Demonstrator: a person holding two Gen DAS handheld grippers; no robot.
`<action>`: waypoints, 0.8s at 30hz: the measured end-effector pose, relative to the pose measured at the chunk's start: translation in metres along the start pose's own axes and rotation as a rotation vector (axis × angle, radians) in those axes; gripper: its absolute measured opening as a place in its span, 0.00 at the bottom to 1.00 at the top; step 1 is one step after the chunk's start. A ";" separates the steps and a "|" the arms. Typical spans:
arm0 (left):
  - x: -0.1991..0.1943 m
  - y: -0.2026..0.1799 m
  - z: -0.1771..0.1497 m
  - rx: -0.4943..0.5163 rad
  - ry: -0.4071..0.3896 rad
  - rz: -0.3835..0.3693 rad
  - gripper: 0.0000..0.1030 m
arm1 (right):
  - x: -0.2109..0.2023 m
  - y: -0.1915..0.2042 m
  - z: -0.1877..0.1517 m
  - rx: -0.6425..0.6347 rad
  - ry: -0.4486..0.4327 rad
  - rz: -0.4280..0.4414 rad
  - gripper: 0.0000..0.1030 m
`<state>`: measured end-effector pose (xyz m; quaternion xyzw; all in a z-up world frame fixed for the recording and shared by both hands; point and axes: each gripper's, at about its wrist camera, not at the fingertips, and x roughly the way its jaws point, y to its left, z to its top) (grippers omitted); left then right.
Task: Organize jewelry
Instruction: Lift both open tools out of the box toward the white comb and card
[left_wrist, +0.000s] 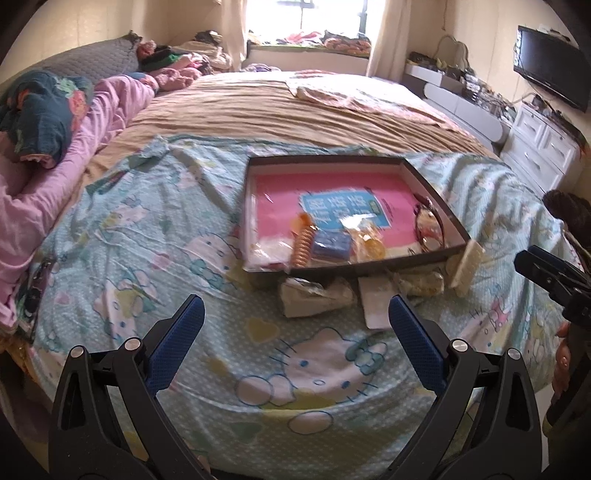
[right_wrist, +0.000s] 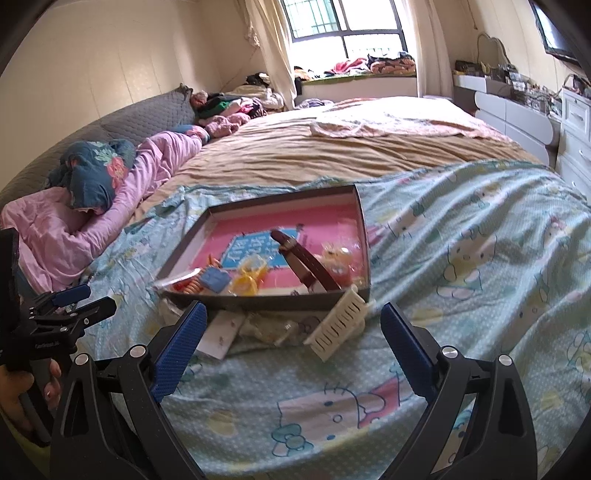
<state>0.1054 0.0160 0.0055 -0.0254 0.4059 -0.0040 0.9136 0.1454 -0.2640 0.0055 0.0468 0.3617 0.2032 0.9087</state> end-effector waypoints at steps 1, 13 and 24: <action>0.002 -0.003 -0.002 0.008 0.008 -0.003 0.91 | 0.001 -0.002 -0.002 0.005 0.005 0.000 0.91; 0.029 -0.030 -0.011 0.058 0.085 -0.050 0.91 | 0.018 -0.018 -0.012 0.047 0.057 -0.018 0.91; 0.056 -0.046 -0.011 0.053 0.148 -0.126 0.91 | 0.037 -0.030 -0.016 0.089 0.100 -0.037 0.91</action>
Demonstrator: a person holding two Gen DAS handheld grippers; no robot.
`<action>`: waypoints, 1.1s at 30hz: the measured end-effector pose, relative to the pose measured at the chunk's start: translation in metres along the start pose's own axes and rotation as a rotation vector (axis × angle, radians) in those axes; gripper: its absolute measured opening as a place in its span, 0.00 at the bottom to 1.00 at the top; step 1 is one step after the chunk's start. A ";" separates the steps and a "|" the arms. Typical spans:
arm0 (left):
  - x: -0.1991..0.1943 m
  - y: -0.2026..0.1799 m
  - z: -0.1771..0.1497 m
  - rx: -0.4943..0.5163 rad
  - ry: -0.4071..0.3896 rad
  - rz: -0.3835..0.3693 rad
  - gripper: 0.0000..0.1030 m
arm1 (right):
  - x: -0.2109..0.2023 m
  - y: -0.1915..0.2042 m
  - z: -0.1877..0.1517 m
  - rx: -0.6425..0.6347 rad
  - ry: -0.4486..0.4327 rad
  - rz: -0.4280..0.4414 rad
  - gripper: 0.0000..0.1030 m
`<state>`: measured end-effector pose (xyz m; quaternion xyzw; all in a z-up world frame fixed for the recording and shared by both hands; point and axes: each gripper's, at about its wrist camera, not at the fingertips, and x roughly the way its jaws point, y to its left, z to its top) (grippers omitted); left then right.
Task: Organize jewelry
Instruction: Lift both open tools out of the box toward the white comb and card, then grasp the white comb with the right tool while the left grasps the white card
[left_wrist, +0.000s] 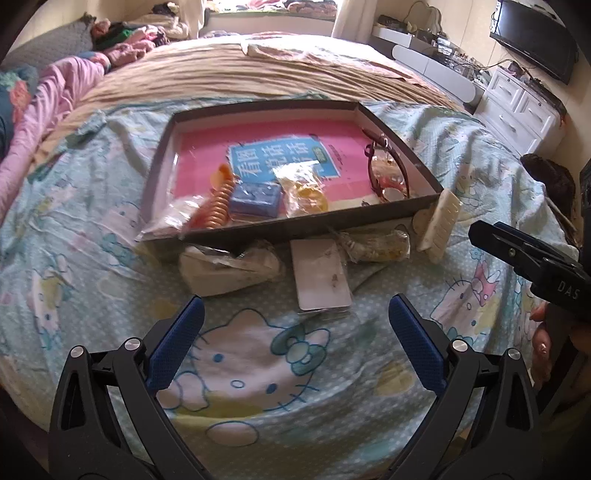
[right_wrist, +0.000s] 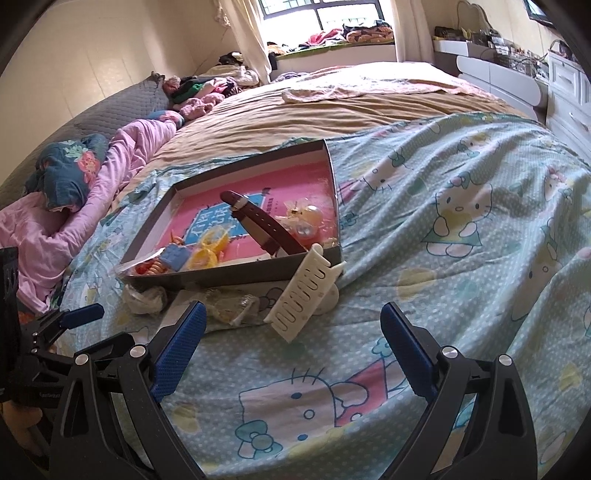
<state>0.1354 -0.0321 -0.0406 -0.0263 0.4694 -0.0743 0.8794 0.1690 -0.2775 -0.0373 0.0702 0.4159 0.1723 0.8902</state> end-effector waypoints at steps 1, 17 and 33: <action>0.003 -0.001 0.000 -0.001 0.005 -0.007 0.91 | 0.002 0.000 0.000 0.003 0.003 -0.001 0.91; 0.034 -0.012 0.000 0.007 0.062 -0.059 0.86 | 0.030 -0.014 0.002 0.087 0.051 -0.001 0.90; 0.049 -0.012 0.005 0.004 0.084 -0.069 0.71 | 0.066 -0.028 0.012 0.199 0.098 0.053 0.45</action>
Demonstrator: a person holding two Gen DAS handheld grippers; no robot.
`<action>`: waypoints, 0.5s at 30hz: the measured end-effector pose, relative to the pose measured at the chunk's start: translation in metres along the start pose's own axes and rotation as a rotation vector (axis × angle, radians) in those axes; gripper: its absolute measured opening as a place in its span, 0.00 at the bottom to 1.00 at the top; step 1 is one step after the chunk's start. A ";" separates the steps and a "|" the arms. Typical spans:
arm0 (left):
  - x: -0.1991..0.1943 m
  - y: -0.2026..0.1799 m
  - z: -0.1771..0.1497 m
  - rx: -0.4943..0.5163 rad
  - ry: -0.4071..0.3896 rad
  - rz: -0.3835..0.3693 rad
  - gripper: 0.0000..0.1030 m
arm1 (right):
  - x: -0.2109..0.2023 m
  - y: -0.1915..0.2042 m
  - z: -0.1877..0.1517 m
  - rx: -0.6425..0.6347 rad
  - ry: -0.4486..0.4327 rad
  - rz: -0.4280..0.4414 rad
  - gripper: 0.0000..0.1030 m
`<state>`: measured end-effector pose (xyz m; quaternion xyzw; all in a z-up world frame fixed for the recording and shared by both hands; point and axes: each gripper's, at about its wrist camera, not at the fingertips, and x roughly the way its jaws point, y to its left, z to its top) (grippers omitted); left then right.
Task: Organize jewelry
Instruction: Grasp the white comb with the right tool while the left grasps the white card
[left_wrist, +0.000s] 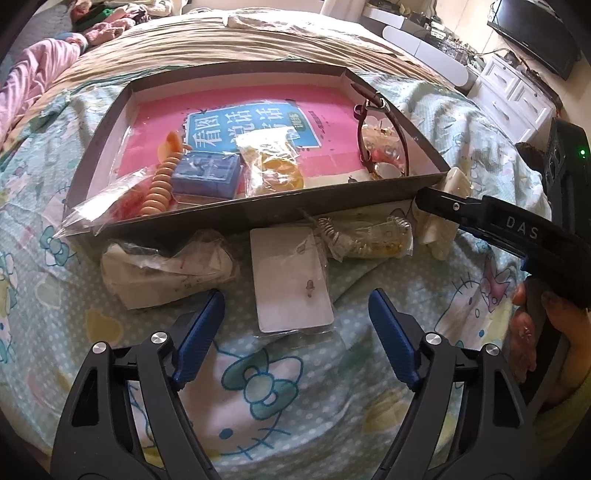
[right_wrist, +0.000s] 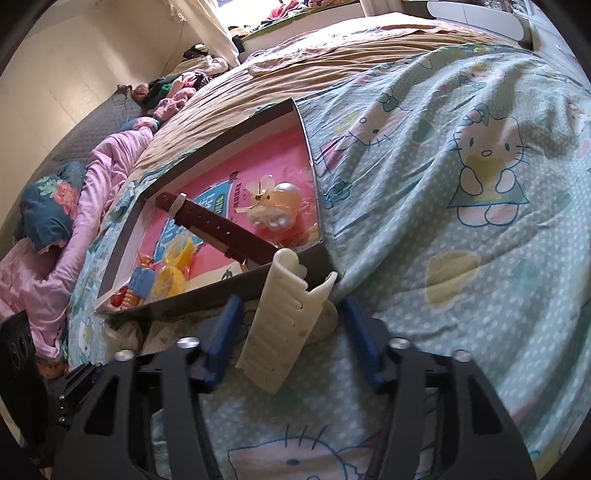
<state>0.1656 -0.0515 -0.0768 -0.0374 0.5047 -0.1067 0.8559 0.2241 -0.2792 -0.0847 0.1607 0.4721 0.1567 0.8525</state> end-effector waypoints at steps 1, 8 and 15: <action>0.001 -0.001 0.000 0.003 0.001 0.001 0.71 | 0.000 -0.002 0.000 0.004 0.002 0.005 0.45; 0.008 -0.009 0.001 0.037 -0.006 0.048 0.63 | -0.010 -0.006 -0.003 -0.011 -0.014 0.026 0.44; 0.007 -0.015 -0.001 0.075 -0.023 0.077 0.36 | -0.026 -0.011 -0.004 -0.020 -0.032 0.021 0.44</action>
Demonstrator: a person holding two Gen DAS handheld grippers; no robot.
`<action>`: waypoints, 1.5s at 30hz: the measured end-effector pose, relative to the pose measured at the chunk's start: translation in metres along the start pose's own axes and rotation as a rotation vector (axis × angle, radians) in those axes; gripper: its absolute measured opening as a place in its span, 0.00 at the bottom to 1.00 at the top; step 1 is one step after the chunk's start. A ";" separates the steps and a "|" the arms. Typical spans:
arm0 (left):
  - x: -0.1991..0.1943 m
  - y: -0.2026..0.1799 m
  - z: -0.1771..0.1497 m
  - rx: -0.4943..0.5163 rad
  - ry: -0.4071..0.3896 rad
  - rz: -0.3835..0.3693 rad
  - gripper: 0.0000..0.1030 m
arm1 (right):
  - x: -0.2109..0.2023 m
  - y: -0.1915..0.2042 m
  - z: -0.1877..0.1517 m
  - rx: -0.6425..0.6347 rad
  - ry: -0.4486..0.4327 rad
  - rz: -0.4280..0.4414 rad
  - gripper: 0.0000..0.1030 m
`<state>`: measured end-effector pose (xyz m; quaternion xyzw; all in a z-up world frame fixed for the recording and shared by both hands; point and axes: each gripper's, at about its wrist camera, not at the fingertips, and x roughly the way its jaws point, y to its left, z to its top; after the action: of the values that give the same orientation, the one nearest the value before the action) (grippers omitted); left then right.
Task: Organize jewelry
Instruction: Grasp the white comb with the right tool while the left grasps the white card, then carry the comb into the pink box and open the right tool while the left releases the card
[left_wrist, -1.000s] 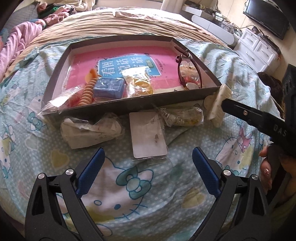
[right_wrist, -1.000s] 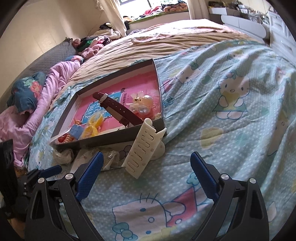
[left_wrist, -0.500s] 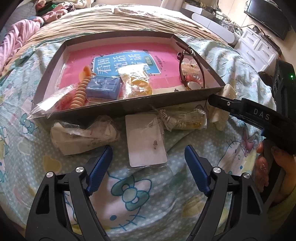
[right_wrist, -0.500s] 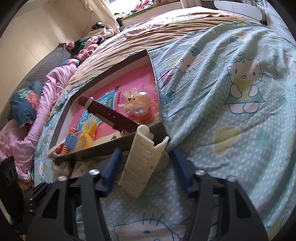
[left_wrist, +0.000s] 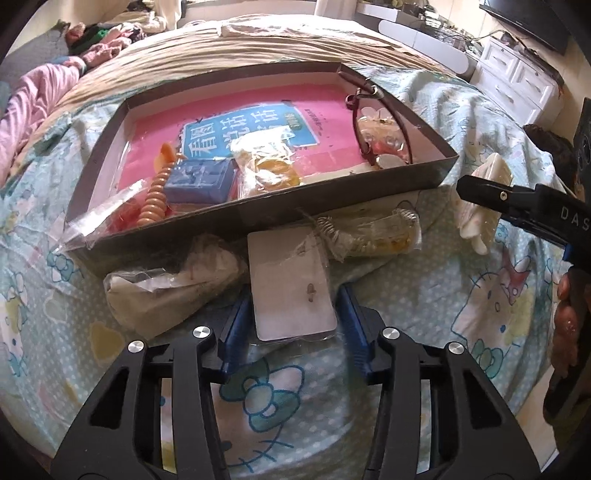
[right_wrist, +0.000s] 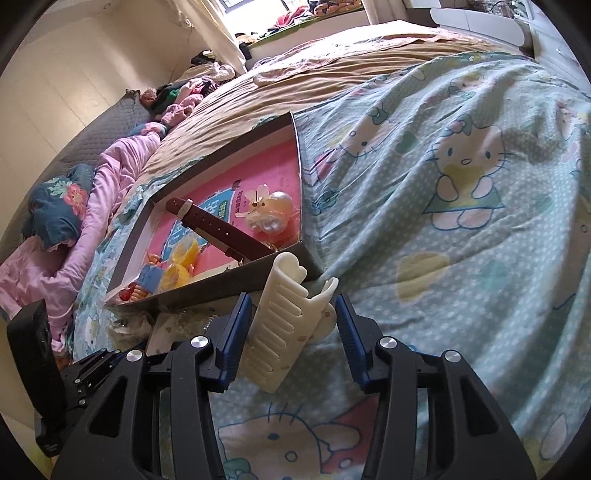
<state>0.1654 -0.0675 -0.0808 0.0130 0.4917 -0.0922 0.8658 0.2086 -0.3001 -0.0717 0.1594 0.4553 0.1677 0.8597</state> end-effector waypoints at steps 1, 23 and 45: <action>-0.002 0.000 0.000 -0.001 -0.002 -0.004 0.34 | -0.003 0.000 0.000 -0.002 -0.006 -0.003 0.44; -0.066 0.027 -0.008 -0.074 -0.102 -0.055 0.34 | -0.038 0.031 0.013 -0.091 -0.078 0.042 0.44; -0.095 0.046 0.036 -0.124 -0.206 -0.026 0.34 | -0.048 0.053 0.038 -0.199 -0.142 0.043 0.44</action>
<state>0.1567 -0.0128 0.0155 -0.0566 0.4051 -0.0738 0.9095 0.2076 -0.2782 0.0061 0.0942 0.3710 0.2188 0.8976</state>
